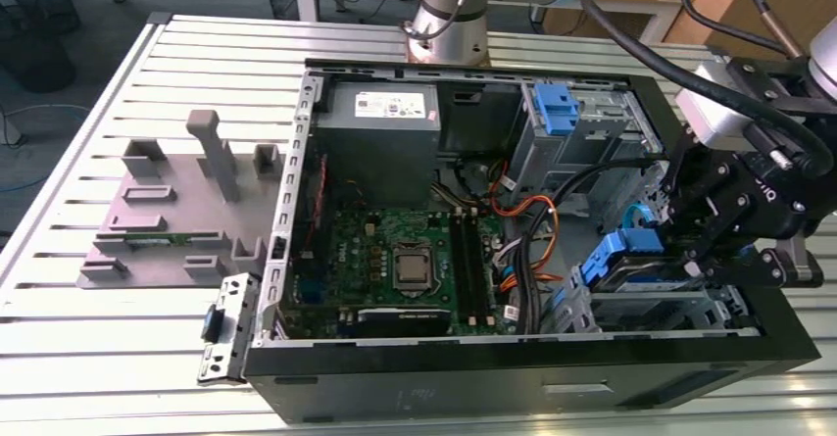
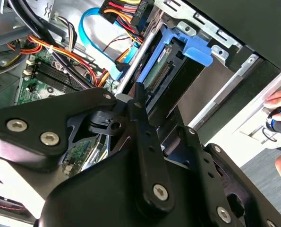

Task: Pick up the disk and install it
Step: 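Insert the disk into the insertion slot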

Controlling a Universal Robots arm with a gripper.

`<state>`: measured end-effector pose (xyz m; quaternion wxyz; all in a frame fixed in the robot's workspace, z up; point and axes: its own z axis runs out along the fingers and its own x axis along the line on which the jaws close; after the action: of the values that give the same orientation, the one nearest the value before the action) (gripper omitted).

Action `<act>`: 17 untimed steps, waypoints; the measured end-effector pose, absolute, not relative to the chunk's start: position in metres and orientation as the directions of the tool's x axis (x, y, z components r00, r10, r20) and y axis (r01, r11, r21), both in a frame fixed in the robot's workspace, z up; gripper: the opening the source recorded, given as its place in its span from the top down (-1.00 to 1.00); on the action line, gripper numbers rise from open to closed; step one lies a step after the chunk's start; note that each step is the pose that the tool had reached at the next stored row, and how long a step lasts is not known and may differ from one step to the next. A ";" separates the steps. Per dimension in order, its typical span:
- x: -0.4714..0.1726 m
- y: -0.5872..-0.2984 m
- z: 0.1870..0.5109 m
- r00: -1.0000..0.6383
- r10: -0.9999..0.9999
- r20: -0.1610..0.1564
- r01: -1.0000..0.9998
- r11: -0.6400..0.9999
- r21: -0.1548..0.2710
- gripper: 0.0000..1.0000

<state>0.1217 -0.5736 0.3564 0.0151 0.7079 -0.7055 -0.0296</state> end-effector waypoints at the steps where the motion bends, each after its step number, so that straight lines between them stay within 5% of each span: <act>1: 0.122 -0.574 0.356 0.003 -1.000 -0.021 -0.998 -0.004 0.063 0.30; 8: 0.122 -0.574 0.356 0.003 -1.000 -0.021 -0.998 -0.004 0.063 0.29; 11: 0.122 -0.574 0.356 0.003 -1.000 -0.021 -0.998 -0.004 0.063 0.04; 17: 0.122 -0.574 0.357 0.003 -1.000 -0.021 -0.998 -0.004 0.063 0.04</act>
<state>0.1217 -0.5737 0.3570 0.0150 0.7079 -0.7055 -0.0297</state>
